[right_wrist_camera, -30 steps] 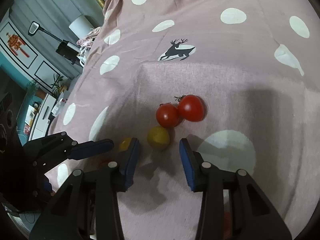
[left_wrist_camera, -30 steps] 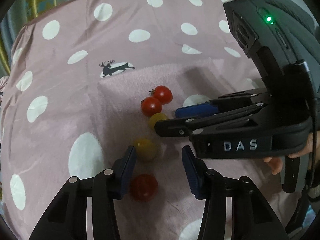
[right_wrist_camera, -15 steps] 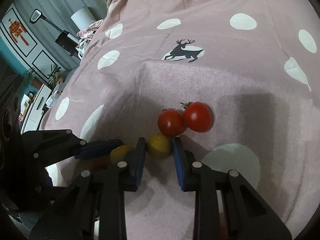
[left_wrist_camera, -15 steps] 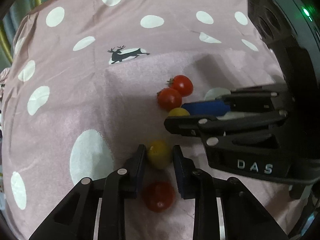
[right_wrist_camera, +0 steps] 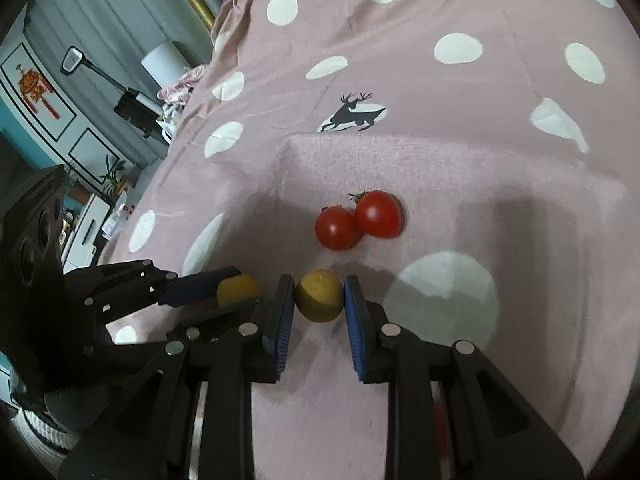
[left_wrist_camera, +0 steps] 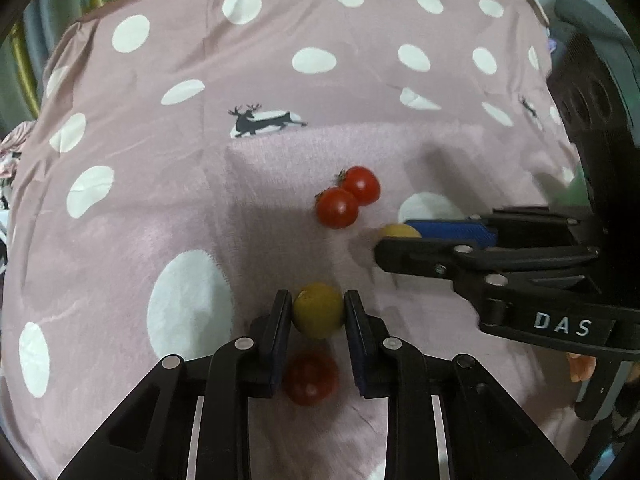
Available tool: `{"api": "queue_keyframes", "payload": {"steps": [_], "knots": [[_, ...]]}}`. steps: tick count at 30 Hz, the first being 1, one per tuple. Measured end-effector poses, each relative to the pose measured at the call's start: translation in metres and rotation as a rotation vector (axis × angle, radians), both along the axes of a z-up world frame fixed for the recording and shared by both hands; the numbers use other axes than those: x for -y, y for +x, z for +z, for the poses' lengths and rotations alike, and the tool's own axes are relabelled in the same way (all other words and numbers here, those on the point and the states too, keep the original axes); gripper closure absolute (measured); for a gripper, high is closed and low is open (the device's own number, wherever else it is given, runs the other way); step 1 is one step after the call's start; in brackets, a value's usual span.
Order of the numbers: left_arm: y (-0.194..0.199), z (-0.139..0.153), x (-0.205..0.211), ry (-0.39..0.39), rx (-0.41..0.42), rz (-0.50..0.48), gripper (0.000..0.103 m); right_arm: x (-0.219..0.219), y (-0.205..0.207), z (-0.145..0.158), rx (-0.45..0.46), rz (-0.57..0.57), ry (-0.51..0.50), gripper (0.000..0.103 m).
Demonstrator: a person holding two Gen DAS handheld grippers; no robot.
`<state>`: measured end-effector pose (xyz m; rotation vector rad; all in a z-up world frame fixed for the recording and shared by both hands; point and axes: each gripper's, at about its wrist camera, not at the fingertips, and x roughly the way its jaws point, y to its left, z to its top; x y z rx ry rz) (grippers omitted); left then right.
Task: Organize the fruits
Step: 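Grasp a small yellow-brown fruit with the left gripper while the right grasps another, then carry both small fruits into the green bowl and open both grippers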
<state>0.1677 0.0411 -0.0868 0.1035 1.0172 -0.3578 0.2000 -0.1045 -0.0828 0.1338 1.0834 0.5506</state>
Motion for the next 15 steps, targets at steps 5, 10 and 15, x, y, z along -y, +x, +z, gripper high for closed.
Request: {"api": "queue_keyframes", "payload": {"steps": [5,10,15], "knots": [[-0.018,0.015,0.000,-0.003,0.025,0.020,0.076,0.009,-0.027,0.014,0.018,-0.021,0.052,0.077],[-0.042,0.028,0.002,-0.028,0.047,0.048,0.076,0.016,-0.058,0.032,0.050,-0.015,0.067,0.077],[-0.065,0.041,0.004,-0.045,0.066,0.062,0.076,0.027,-0.086,0.050,0.080,-0.008,0.063,0.077]]}}
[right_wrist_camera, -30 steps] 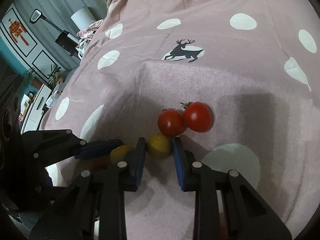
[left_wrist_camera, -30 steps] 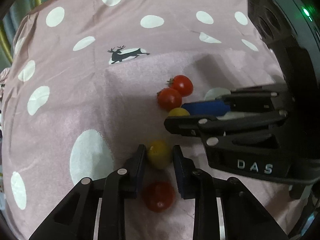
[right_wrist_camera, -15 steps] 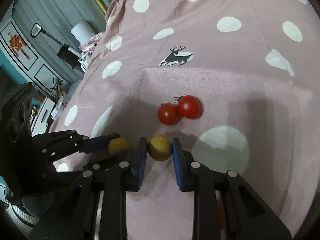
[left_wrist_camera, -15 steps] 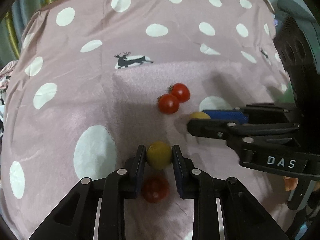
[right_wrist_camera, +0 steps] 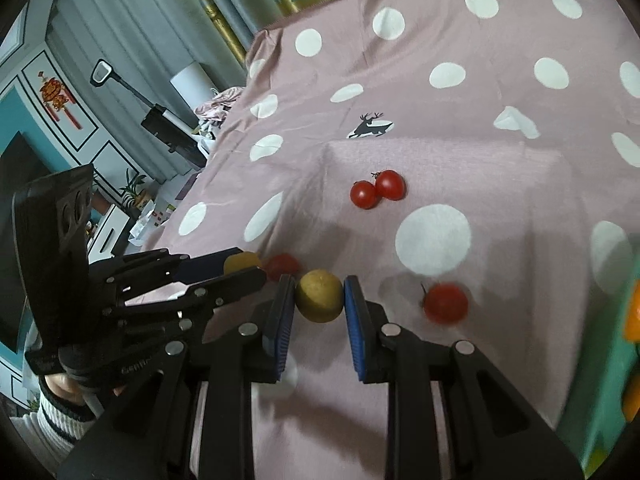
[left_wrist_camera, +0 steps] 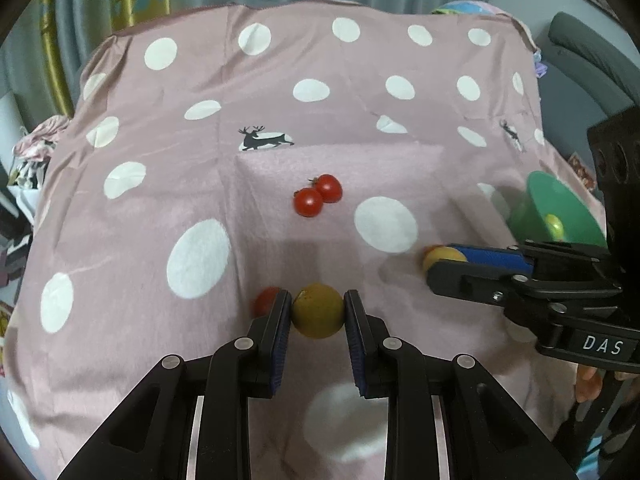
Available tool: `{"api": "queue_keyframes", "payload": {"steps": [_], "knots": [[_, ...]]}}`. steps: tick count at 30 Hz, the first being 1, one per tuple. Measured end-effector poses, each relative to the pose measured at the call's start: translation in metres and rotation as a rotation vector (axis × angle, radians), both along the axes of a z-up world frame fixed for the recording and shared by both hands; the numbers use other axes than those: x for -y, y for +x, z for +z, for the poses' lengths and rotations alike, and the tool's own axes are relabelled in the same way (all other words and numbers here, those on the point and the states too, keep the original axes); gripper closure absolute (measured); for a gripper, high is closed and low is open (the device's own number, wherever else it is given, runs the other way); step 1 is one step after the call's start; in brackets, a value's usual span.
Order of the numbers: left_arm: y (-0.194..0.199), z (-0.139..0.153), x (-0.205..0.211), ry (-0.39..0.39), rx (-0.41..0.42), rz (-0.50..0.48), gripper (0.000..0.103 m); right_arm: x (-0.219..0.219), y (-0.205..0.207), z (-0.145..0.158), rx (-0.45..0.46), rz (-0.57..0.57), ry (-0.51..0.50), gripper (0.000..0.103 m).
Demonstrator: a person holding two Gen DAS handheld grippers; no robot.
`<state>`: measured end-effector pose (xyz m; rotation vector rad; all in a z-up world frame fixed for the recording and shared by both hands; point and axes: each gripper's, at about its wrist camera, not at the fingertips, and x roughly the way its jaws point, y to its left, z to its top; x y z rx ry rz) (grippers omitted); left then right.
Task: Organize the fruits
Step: 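Carry both small fruits into the green bowl and open both grippers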
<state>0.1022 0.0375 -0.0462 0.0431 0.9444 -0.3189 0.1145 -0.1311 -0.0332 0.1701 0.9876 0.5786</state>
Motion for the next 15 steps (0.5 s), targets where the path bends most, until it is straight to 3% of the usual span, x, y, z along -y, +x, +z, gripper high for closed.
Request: {"api": "queue_keyframes", "payload": {"steps": [15], "knots": [[-0.052,0.025,0.015,-0.025,0.044,-0.004,0.076,0.034,-0.056,0.031,0.066,-0.034,-0.002,0.077]]}}
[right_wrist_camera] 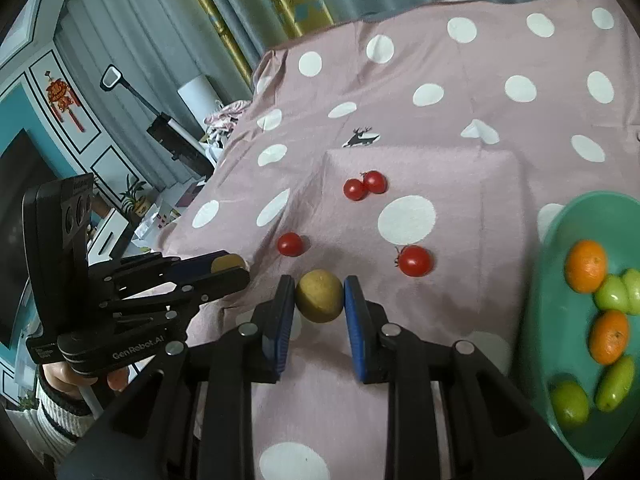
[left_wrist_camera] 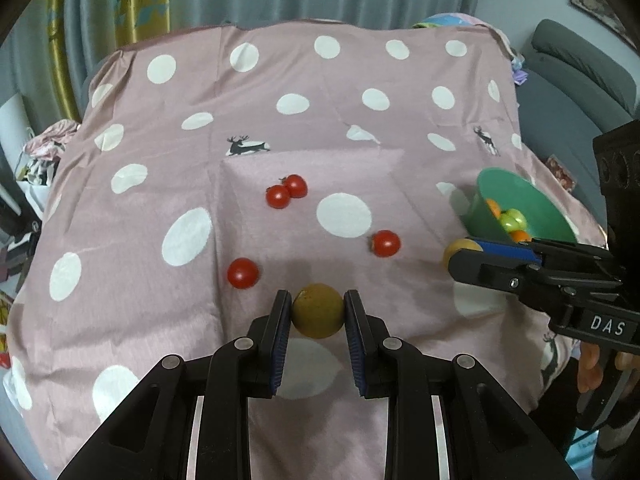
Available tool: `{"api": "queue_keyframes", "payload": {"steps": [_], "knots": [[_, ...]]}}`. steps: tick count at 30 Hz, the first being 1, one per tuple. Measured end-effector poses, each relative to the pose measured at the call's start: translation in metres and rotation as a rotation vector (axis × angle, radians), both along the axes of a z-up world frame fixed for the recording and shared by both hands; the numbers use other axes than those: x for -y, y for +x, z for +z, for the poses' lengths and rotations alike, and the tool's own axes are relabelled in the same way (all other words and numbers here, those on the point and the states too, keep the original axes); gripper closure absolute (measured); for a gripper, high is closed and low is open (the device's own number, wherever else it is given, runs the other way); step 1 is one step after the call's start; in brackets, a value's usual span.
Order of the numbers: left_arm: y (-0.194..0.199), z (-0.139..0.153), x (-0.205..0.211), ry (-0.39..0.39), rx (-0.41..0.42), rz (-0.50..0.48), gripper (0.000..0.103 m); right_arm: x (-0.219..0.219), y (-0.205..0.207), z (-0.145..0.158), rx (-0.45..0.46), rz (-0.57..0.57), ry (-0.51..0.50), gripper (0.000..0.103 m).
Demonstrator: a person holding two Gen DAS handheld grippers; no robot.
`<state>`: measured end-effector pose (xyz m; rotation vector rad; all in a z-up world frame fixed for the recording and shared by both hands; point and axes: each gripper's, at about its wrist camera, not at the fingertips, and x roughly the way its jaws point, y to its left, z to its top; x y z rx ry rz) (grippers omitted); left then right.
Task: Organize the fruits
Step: 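Carry both small fruits into the green bowl and open both grippers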
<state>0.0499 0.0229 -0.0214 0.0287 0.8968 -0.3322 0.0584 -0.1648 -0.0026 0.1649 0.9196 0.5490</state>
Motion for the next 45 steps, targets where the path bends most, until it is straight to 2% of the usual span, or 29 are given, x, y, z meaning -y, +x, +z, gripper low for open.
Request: {"api": "queue_keyframes", "payload": {"steps": [10,20,32,45], "knots": [[-0.014,0.017,0.012,-0.014,0.041,-0.021,0.076,0.036,-0.021,0.016,0.044,-0.080,0.015,0.077],[-0.014,0.033,0.049,-0.022,0.069,-0.103,0.076,0.075,-0.033,0.022,0.075,-0.163,0.032,0.077],[-0.005,0.047,0.117,-0.044,0.086,-0.251,0.076,0.137,-0.044,0.025,0.098,-0.310,0.047,0.077],[0.001,0.034,0.190,-0.003,0.034,-0.402,0.076,0.178,-0.053,0.013,0.077,-0.389,0.070,0.077]]}}
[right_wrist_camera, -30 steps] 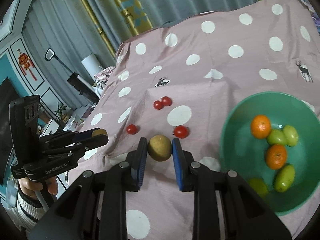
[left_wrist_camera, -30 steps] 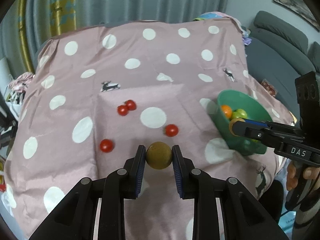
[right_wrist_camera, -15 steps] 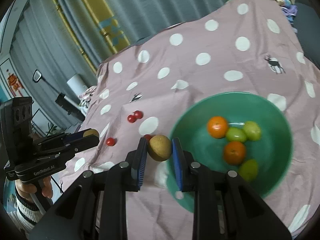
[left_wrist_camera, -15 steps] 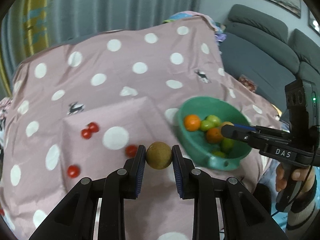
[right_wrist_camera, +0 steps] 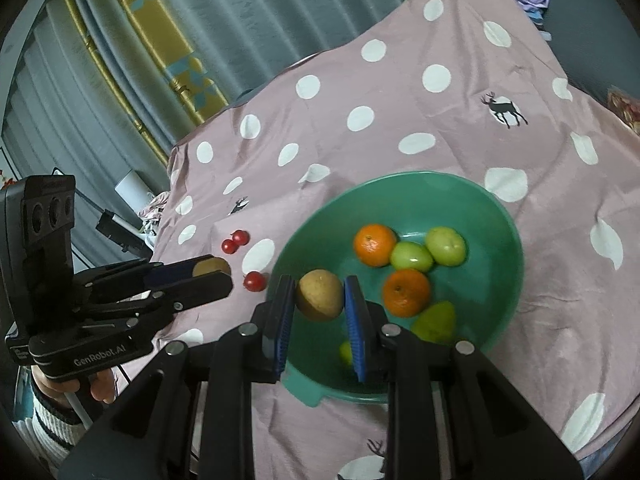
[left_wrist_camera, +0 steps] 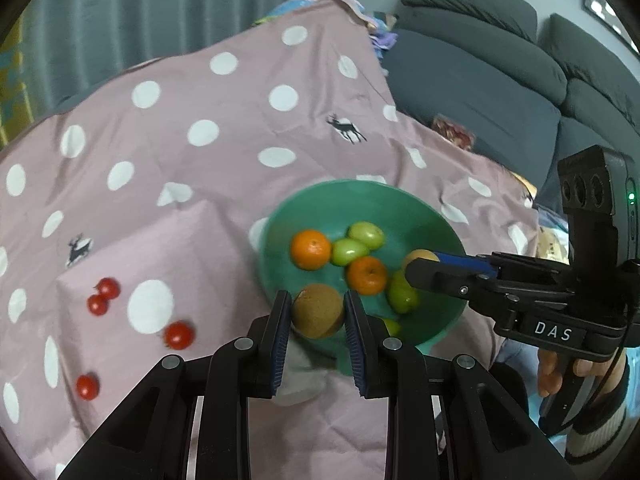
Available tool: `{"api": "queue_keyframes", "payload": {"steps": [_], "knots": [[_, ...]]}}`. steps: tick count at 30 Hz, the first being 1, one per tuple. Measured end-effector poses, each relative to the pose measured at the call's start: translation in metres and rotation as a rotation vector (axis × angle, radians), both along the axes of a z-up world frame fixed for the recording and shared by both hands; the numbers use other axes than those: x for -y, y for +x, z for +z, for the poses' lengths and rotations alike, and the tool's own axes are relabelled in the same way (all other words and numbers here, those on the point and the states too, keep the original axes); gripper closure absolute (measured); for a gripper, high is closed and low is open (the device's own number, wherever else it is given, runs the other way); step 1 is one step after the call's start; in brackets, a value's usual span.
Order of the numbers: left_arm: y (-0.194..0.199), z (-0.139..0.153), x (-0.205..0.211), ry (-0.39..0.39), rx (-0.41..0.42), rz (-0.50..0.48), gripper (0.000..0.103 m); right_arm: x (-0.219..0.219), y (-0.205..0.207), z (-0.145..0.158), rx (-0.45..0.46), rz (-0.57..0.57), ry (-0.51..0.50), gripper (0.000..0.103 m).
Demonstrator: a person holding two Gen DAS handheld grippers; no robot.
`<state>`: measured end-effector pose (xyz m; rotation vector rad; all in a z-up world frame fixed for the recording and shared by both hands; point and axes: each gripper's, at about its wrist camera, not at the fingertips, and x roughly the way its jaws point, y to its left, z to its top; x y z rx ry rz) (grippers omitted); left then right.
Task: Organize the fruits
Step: 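Carry both small fruits into the green bowl and open both grippers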
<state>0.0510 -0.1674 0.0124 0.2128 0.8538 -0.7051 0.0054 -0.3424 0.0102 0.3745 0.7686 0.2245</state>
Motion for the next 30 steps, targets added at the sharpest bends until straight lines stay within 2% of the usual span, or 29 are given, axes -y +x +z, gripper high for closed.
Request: {"api": "queue_keyframes", "payload": {"steps": [12,26,29,30], "knots": [[0.003,-0.017,0.033,0.070,-0.022,-0.043,0.076,0.020,-0.003,-0.016,-0.029,-0.025,0.023,0.077],[0.008,-0.026,0.042,0.099,-0.035,-0.043,0.076,0.026,-0.002,-0.021,-0.046,-0.042,0.023,0.075],[0.006,-0.025,0.042,0.097,-0.025,-0.035,0.075,0.027,-0.002,-0.020,-0.047,-0.046,0.027,0.073],[0.005,-0.023,0.041,0.095,-0.019,-0.035,0.070,0.027,-0.002,-0.020,-0.048,-0.049,0.027,0.068]]}}
